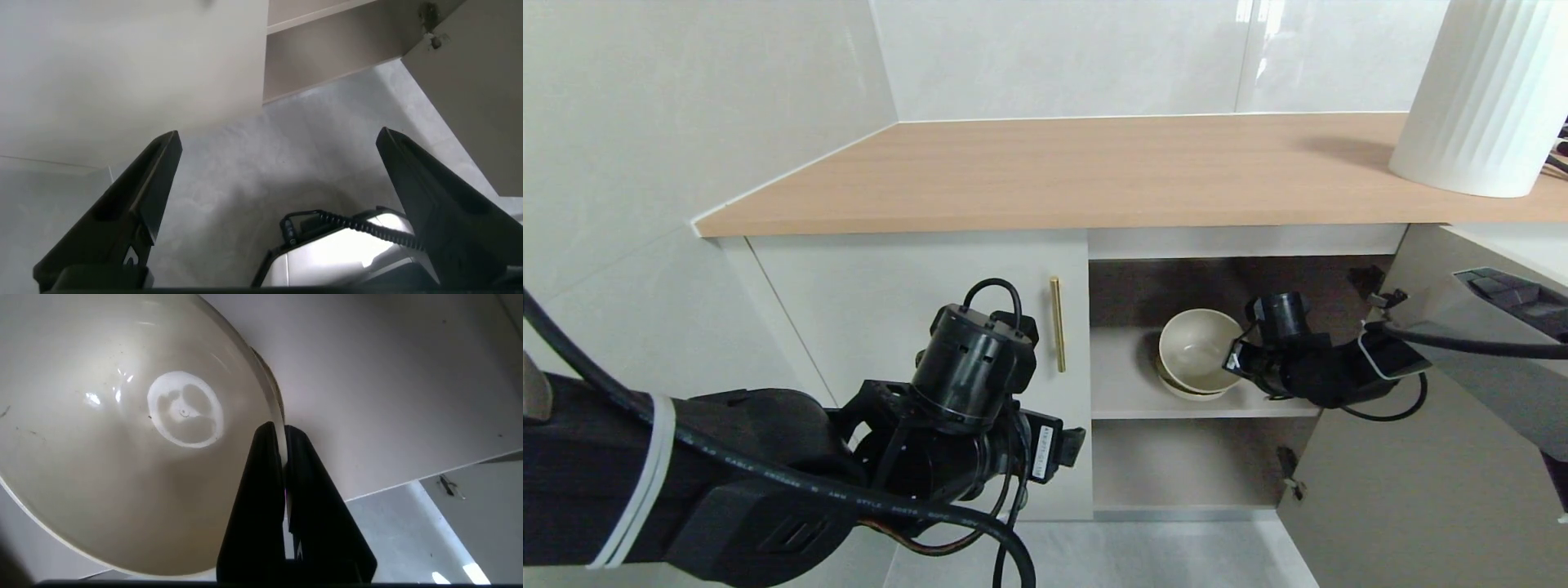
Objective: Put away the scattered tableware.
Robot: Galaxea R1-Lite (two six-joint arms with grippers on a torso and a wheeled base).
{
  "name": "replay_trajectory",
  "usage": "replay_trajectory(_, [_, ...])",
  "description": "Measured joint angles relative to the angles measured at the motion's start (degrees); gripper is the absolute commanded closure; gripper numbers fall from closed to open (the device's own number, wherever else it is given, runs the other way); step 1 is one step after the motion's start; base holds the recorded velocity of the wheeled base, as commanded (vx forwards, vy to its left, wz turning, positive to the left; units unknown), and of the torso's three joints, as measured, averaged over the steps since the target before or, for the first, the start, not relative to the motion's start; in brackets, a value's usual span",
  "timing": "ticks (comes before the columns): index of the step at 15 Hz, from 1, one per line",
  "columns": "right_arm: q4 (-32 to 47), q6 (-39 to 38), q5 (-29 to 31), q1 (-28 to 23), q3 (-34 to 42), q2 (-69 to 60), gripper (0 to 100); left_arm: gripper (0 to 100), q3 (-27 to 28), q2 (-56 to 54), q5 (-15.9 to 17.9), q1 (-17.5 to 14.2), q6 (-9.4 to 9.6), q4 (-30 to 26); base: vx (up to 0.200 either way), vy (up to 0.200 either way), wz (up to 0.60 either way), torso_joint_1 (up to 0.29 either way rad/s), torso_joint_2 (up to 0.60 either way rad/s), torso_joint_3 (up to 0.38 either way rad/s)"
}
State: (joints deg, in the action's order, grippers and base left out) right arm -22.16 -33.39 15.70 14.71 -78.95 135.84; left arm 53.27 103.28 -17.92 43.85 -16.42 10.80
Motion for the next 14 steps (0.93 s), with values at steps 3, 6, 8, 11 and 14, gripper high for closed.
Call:
replay_trajectory(3, [0.0, 0.0, -0.3, 0.2, -0.9, 0.4, 100, 0, 0.1, 0.0, 0.0, 0.0, 0.00, 0.0, 0.000, 0.000, 0.00, 0.000, 0.00, 0.000])
replay_trajectory(6, [0.1, 0.3, -0.3, 0.5, -1.7, 1.1, 100, 0, 0.1, 0.0, 0.0, 0.0, 0.02, 0.0, 0.000, 0.000, 0.00, 0.000, 0.00, 0.000])
replay_trajectory(8, [1.3, 0.2, -0.3, 0.9, -2.5, 1.5, 100, 0, 0.1, 0.1, 0.0, 0.0, 0.02, 0.0, 0.000, 0.000, 0.00, 0.000, 0.00, 0.000])
replay_trajectory(11, [2.9, 0.1, -0.3, 0.9, -3.7, 1.9, 100, 0, 0.1, 0.1, 0.0, -0.2, 0.00, 0.0, 0.000, 0.000, 0.00, 0.000, 0.00, 0.000])
replay_trajectory(14, [2.9, 0.0, -0.2, 0.8, -3.9, 2.1, 0, 0, 0.1, 0.1, 0.0, -0.2, 0.02, 0.0, 0.000, 0.000, 0.00, 0.000, 0.00, 0.000])
